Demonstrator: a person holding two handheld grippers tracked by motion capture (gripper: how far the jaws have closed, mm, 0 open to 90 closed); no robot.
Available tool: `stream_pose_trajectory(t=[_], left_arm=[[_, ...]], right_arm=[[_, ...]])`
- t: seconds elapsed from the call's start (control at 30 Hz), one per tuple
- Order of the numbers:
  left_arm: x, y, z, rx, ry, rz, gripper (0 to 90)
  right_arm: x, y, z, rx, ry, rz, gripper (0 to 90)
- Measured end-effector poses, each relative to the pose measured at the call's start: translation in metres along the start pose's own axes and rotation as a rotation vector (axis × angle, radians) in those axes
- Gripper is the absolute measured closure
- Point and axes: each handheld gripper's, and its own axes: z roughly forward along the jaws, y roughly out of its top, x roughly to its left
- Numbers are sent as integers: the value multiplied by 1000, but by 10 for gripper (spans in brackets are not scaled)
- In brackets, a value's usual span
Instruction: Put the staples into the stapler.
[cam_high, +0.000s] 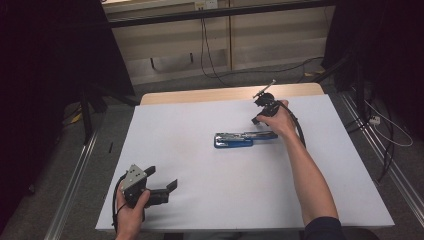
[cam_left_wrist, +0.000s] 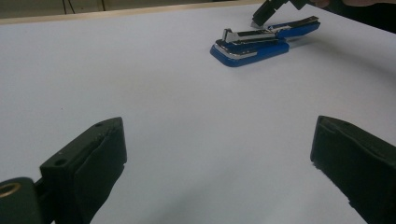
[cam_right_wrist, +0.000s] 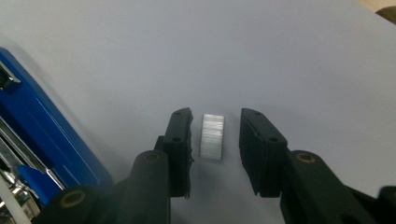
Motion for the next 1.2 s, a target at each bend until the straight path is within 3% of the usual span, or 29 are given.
stream_pose_trajectory(t=[0.37,0.6,1.2], left_arm=[[0,0,0,0,-6,5,37],[-1,0,1,14,-14,9,37],[-1,-1,2,21,-18,15,37]], right_arm=[[3,-1,3,25,-12,-14,685],[3,-1,4,18,-13,6,786],[6,-5,1,10,-32,21,792]])
